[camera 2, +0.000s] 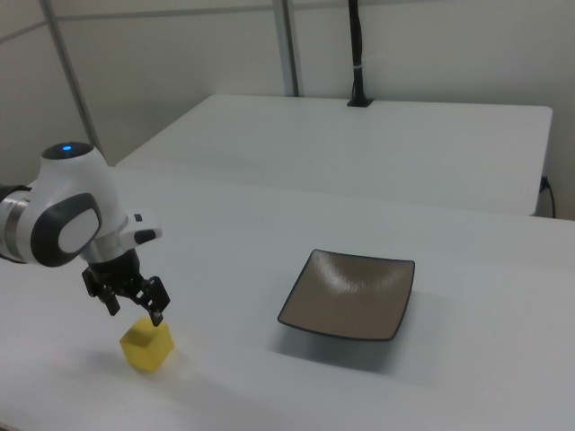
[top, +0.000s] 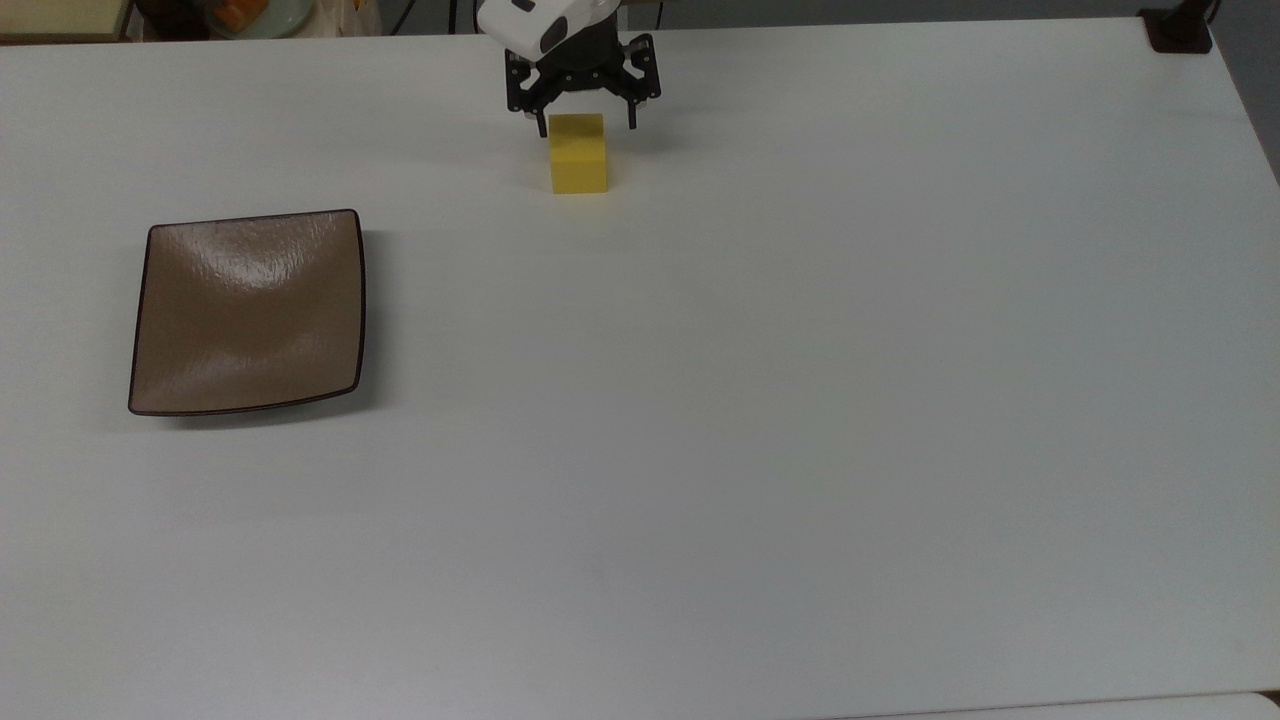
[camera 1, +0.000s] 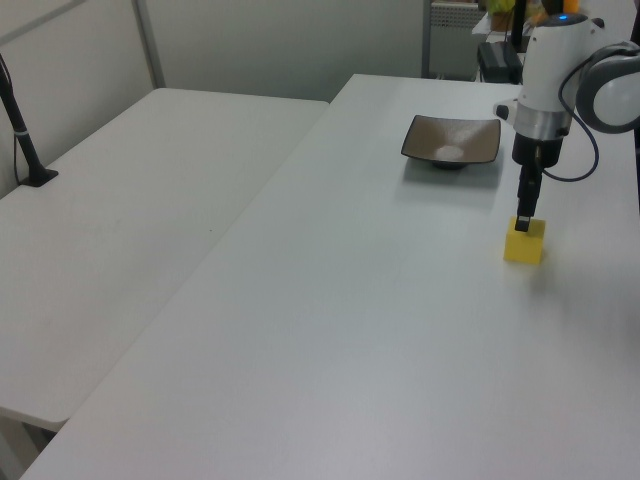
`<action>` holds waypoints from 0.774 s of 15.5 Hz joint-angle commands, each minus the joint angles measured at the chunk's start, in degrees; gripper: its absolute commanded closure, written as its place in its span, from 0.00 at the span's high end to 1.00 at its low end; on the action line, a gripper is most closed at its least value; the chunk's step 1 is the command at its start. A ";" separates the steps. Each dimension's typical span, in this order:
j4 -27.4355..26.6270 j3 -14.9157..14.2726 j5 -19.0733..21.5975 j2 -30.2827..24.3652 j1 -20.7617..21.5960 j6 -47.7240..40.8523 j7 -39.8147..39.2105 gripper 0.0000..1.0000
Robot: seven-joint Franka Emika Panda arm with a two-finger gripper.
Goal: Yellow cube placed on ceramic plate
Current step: 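Lower the open gripper around the yellow cube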
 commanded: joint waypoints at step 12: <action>-4.28 -0.41 -5.89 0.31 -0.82 4.81 0.27 1.00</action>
